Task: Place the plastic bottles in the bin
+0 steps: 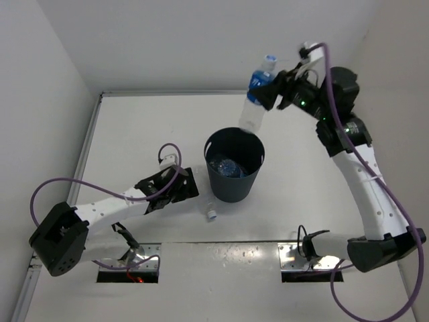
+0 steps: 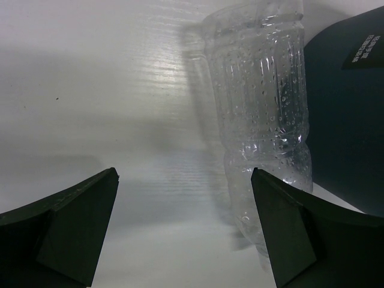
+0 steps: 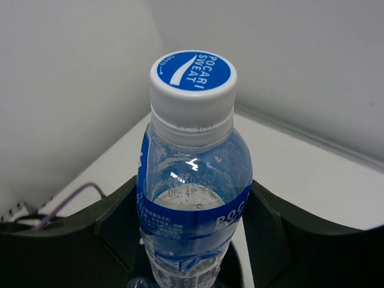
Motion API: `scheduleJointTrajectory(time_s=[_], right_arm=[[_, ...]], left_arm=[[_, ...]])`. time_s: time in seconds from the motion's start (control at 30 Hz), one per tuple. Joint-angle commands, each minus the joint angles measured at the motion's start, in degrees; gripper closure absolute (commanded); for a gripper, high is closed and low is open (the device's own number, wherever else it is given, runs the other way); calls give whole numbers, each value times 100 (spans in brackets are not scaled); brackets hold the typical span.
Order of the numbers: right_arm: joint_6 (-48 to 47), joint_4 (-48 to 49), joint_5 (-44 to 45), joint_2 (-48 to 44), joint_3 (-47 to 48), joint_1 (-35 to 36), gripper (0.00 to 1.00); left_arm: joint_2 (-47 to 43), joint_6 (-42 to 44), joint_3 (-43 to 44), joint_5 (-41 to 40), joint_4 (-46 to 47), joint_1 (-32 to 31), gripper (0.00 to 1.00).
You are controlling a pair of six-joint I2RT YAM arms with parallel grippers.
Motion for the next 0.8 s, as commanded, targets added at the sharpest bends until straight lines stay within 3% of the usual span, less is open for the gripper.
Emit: scheduleJointTrajectory(time_s=[0.0,0.13,0.2,0.27,0.3,0.53,0.77], right_arm=[[-672,-289,14,-133,-950,343,90],[-918,-491,-38,-283,-1630,598,84],[-989,-553,-38,-336,-1779,677,40],[-1051,-667,57,-336,-1615,827,4],[-1120,-667,58,-336,-1491,828,0],[-384,44,234,288,134,3,0],[-189,-60,234,342,-48,-456,0]], left_arm=[[-206,-221,-24,-63,37,60,0],[-417,-335,-24,-116,-15,60,0],[-592,-389,-24,-169,-68,60,0],[-646,-441,-24,-229,-68,60,0],[-724,-442,-24,-230,-120,60,0],[-901,-503,-24,-388,-69,60,0],[-893,-442,-217,-274,641,60,0]])
